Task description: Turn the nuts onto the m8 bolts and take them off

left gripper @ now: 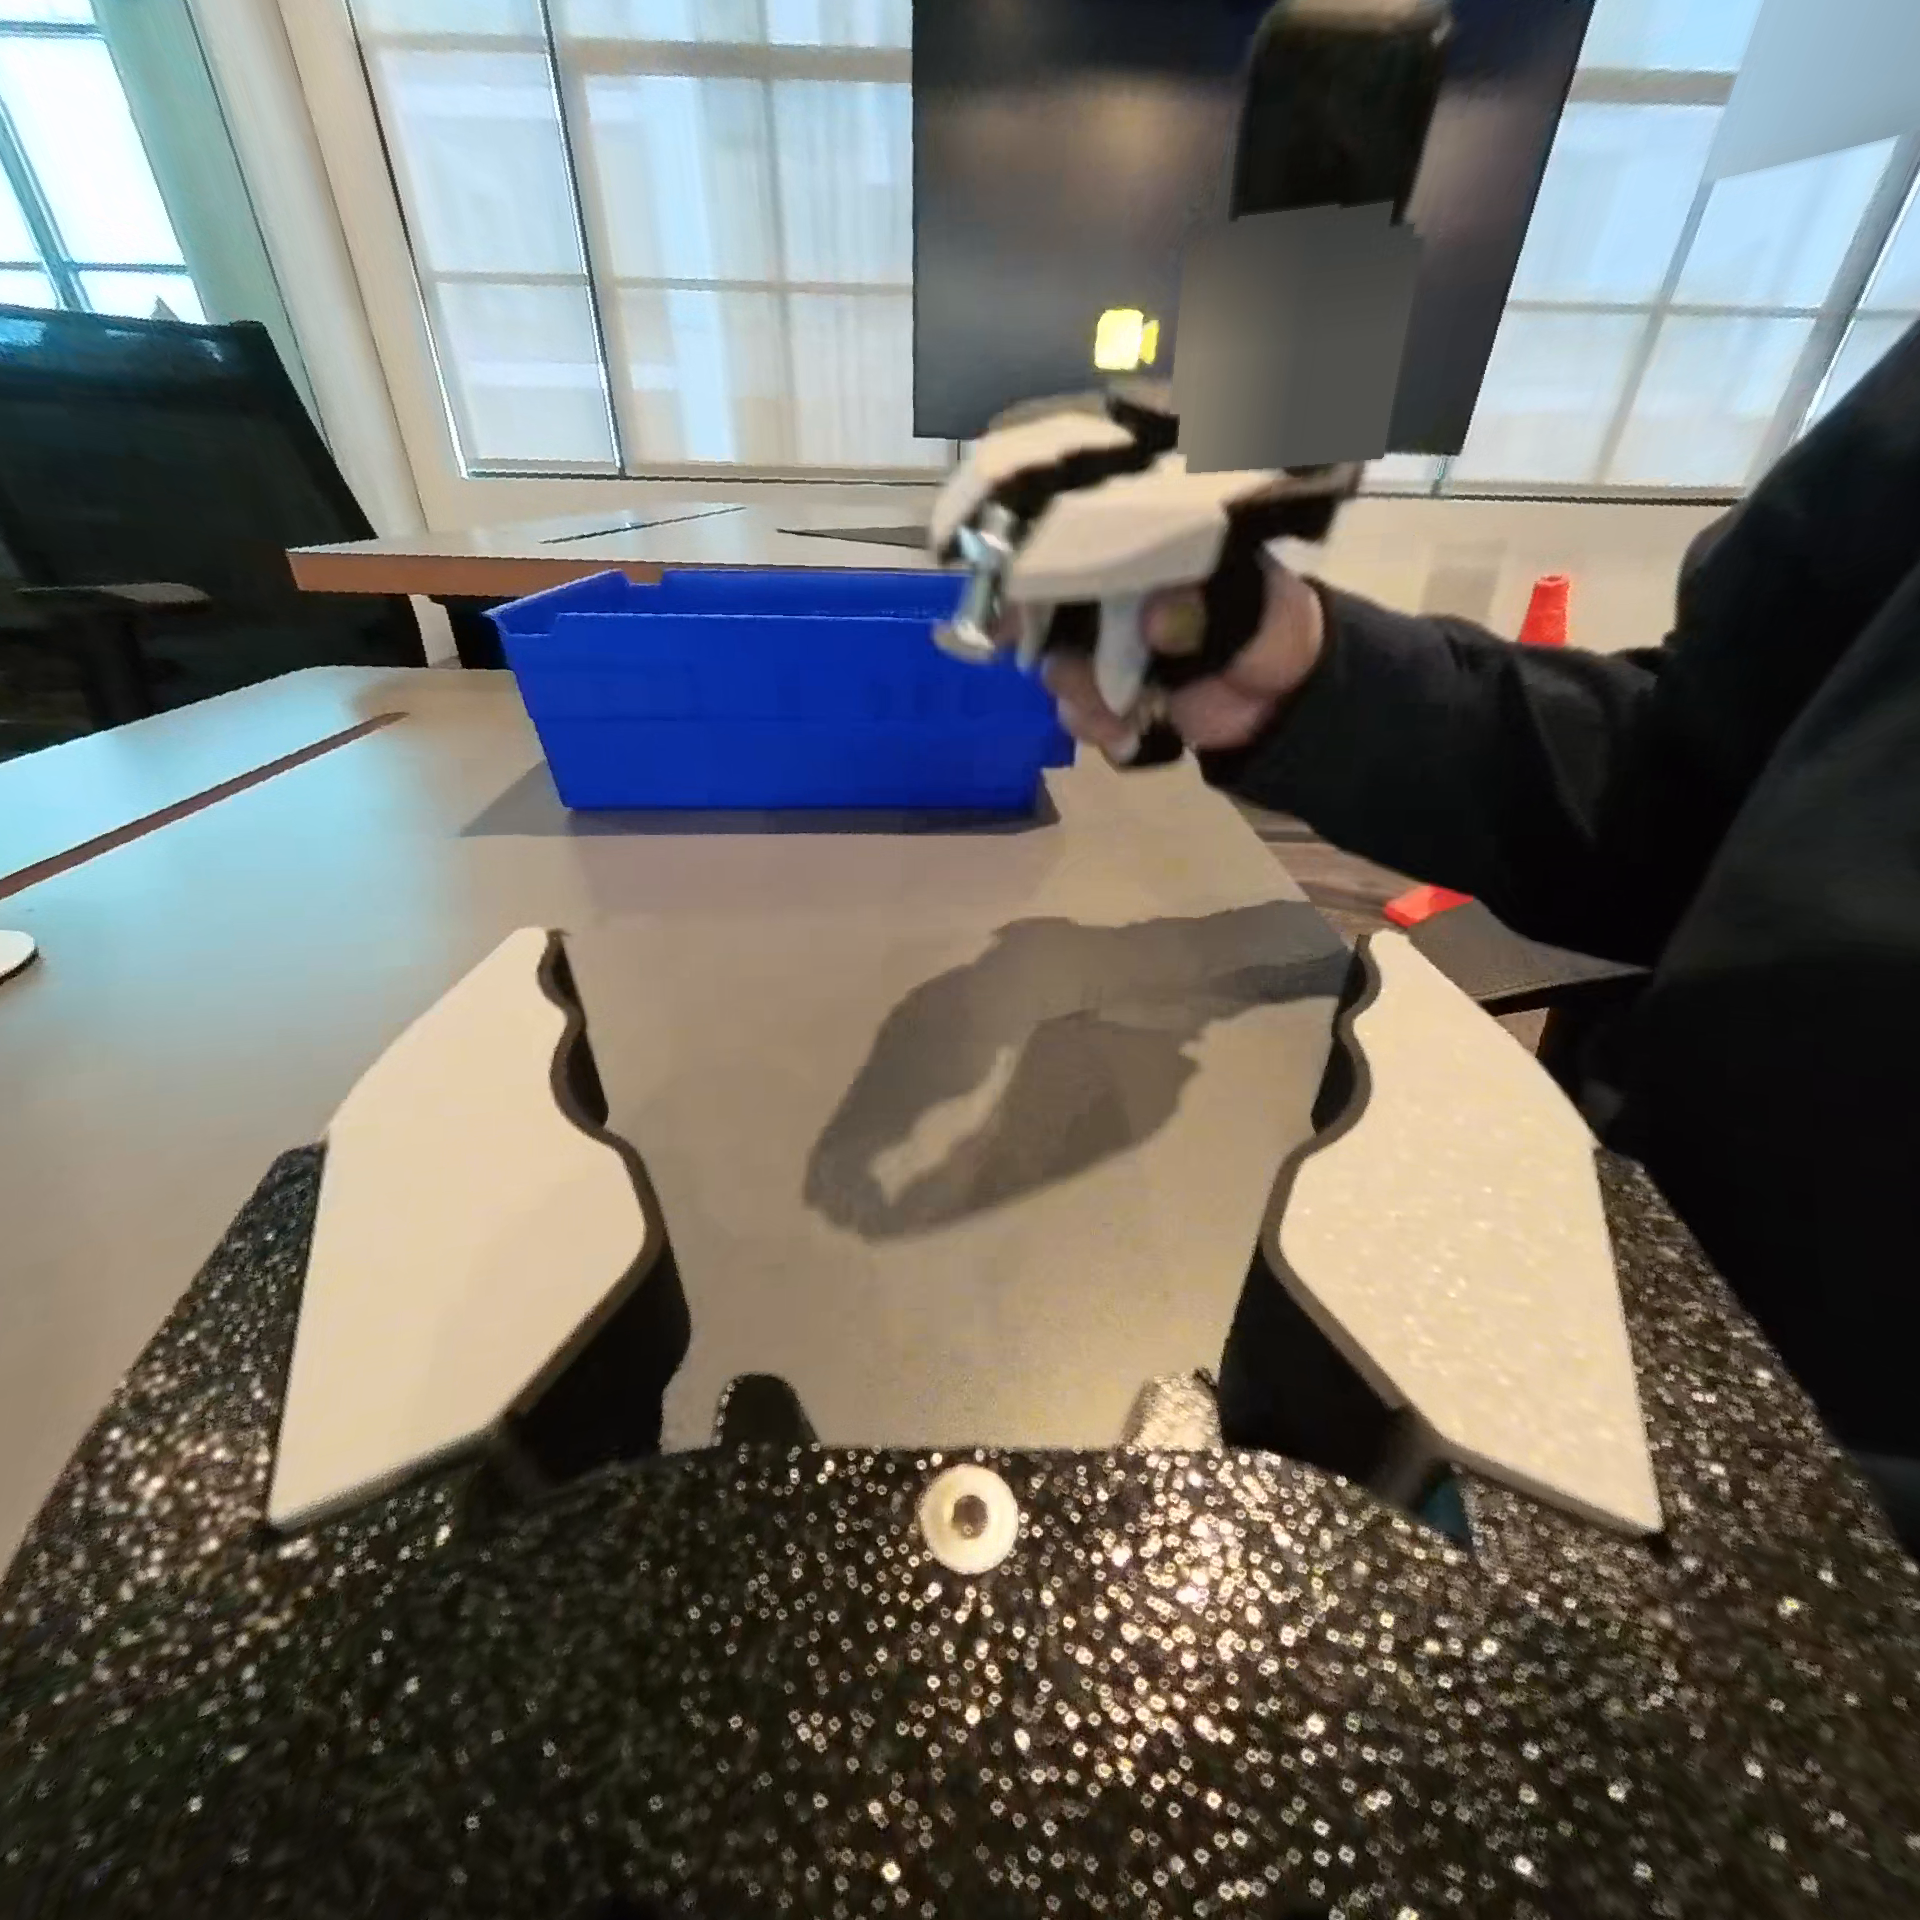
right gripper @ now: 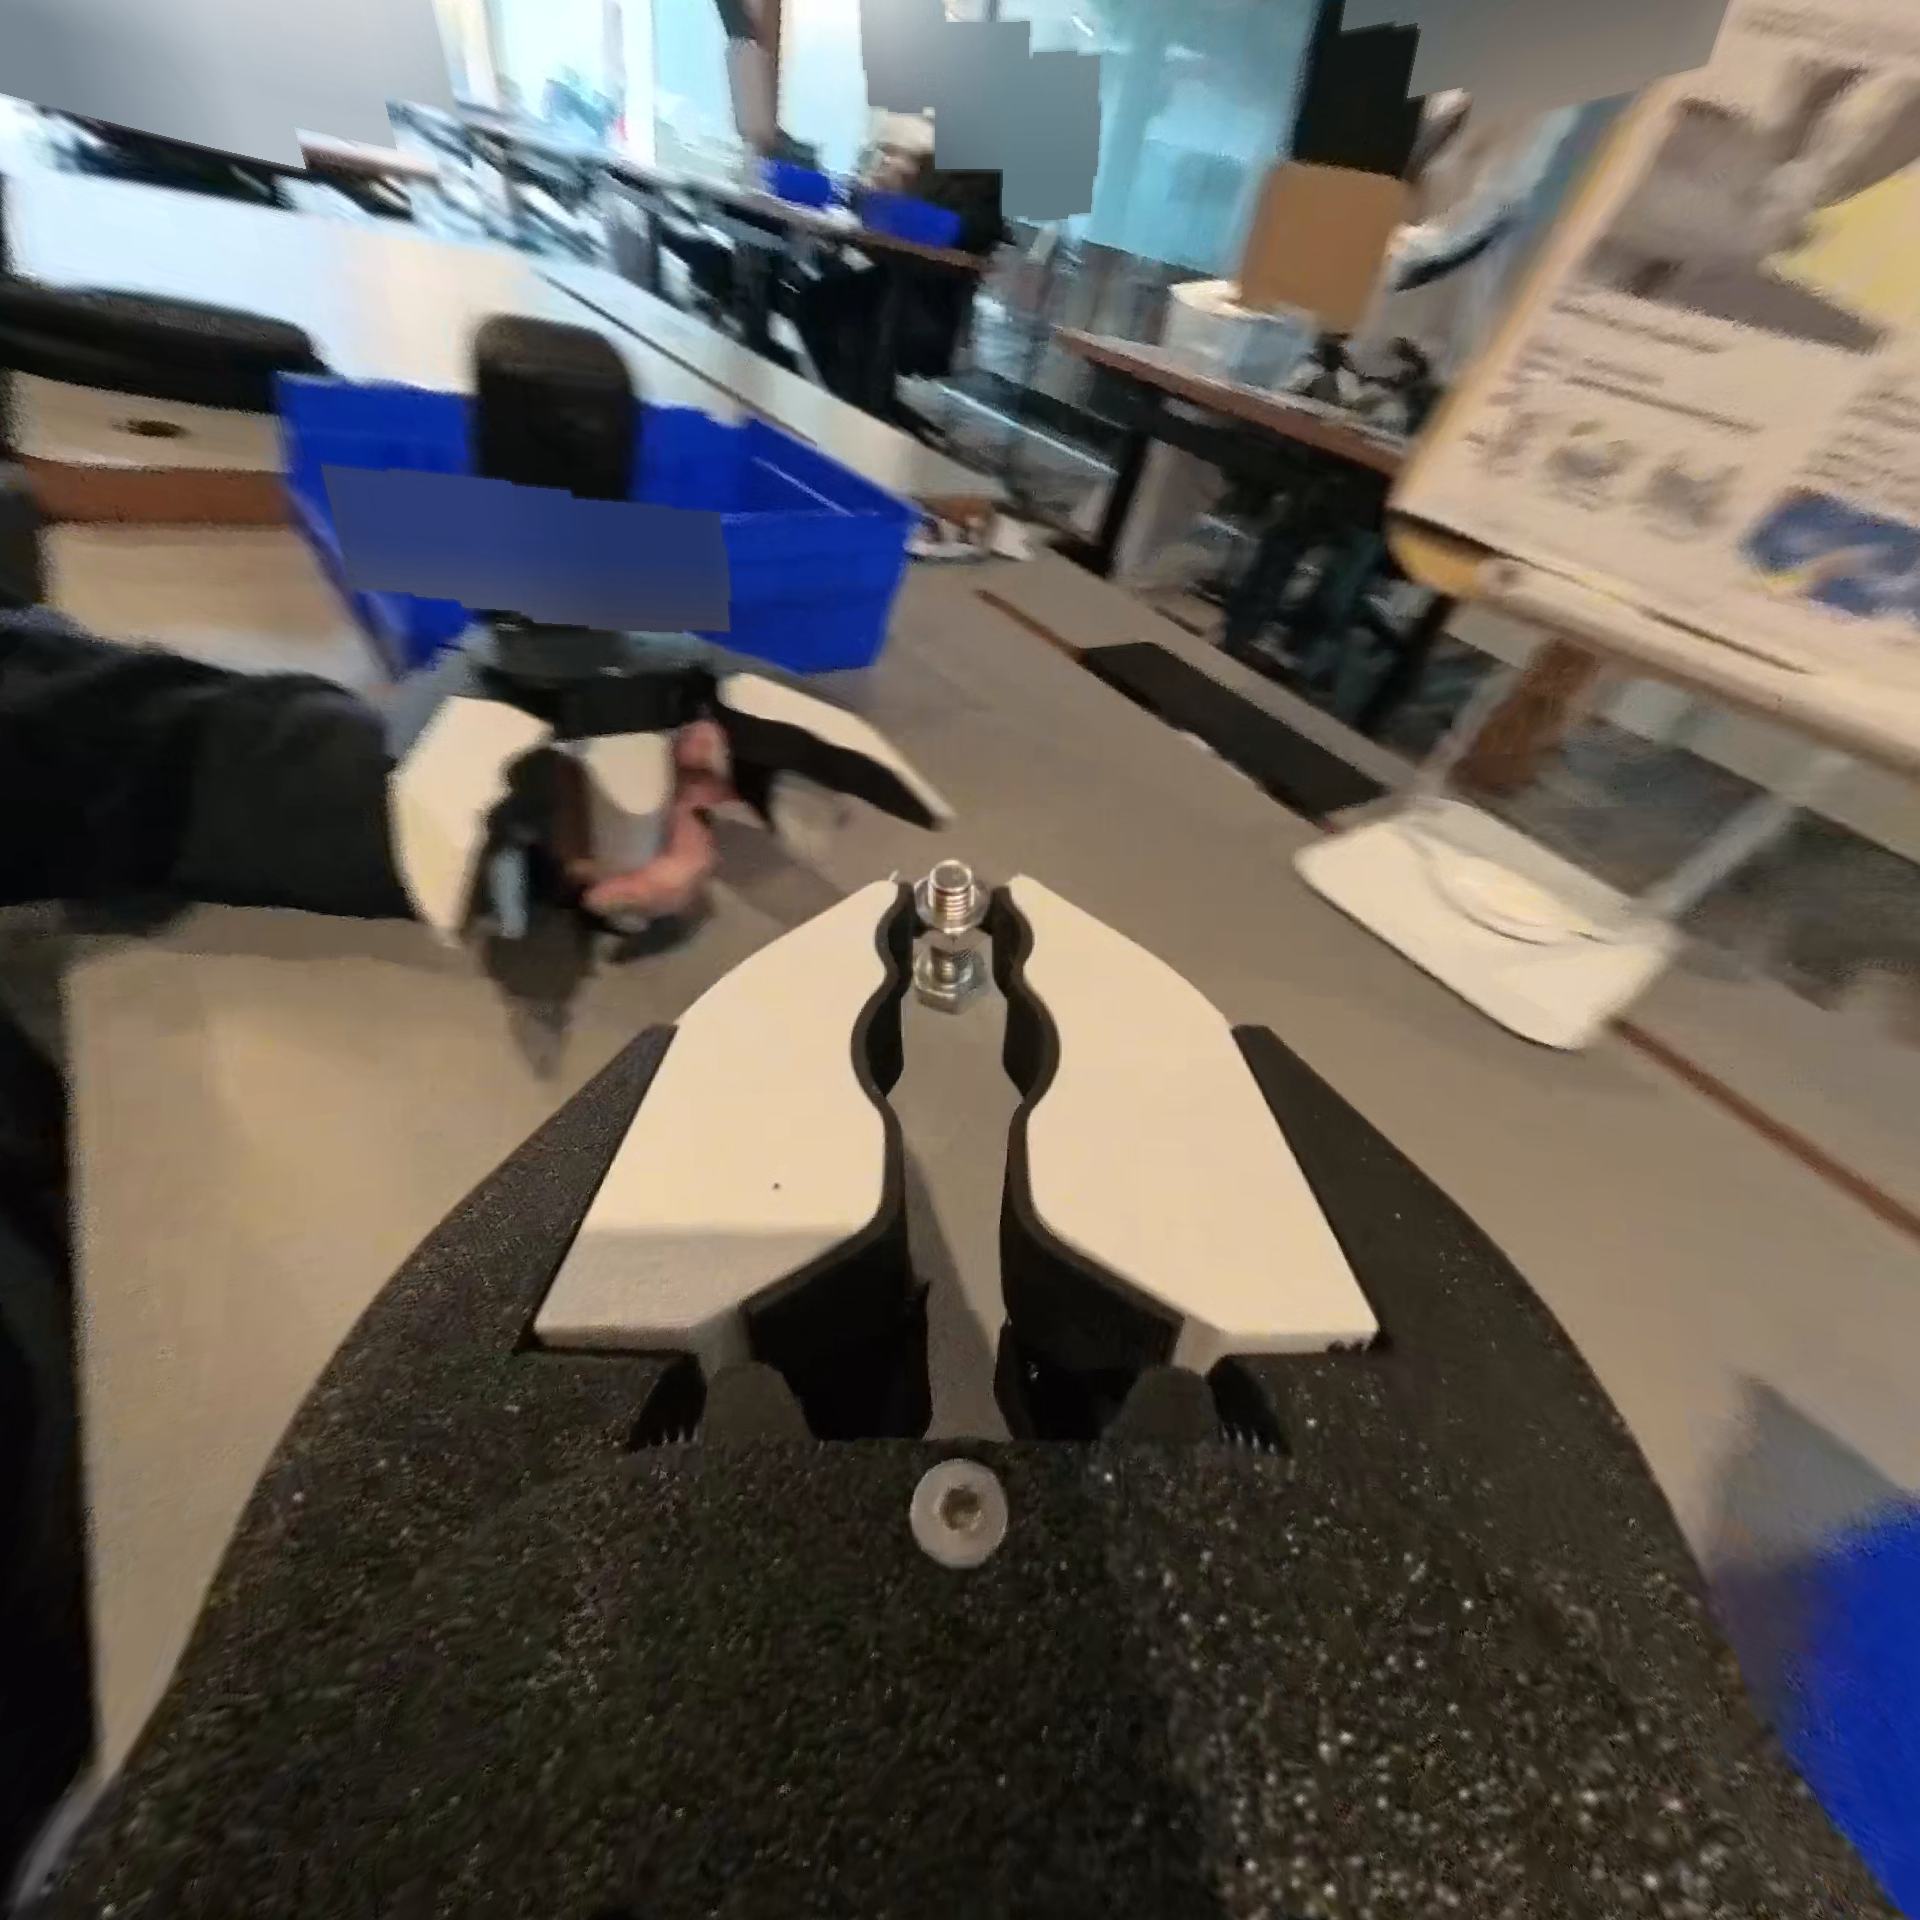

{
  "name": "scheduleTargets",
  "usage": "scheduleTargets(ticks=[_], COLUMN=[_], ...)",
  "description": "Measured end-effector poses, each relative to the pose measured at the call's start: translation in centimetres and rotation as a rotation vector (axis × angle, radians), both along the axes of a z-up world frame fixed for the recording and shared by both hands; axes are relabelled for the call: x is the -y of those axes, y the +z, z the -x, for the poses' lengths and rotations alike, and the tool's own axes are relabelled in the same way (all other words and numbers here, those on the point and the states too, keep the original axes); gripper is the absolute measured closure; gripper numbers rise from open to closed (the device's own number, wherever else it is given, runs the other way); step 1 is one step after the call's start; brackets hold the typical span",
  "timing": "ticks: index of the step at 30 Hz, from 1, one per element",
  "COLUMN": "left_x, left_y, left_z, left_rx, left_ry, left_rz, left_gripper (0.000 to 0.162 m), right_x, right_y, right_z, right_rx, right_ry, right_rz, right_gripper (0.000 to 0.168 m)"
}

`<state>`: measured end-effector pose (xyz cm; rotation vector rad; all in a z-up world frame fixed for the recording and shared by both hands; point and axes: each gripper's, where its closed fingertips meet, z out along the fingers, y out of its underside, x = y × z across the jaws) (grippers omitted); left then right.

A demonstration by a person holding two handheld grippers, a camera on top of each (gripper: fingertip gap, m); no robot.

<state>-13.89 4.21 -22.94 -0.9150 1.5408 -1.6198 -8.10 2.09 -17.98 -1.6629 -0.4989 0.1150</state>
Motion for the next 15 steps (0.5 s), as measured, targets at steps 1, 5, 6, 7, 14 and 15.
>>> scheduleTargets(ticks=[1, 5, 6, 7, 14, 15], left_x=[-0.1, -0.2, -0.2, -0.3, -0.4, -0.3], left_y=[0.0, 0.1, 0.1, 0.1, 0.1, 0.1], left_z=[-0.1, -0.1, -0.1, -0.1, -0.2, -0.2], left_rx=[0.000, 0.004, 0.006, 0.006, 0.003, 0.004], left_ry=[0.005, 0.014, 0.014, 0.016, 0.027, 0.027], left_rz=[0.002, 0.009, 0.010, 0.011, 0.008, 0.006], left_gripper=[0.028, 0.028, 0.028, 0.028, 0.032, 0.033], right_x=[0.3, 2.3, 3.0, 3.8, 9.6, 10.4], right_y=[0.7, 3.1, 3.3, 3.1, -5.3, -6.5], right_z=[-2.4, -13.0, -15.7, -18.2, -30.1, -31.0], right_rx=[0.034, 0.157, 0.164, 0.159, 0.084, 0.084], right_ry=[-0.069, -0.340, -0.398, -0.446, -0.701, -0.734], right_rz=[0.010, 0.124, 0.181, 0.248, 0.893, 0.977], right_gripper=[0.154, 0.154, 0.154, 0.154, 0.154, 0.153])
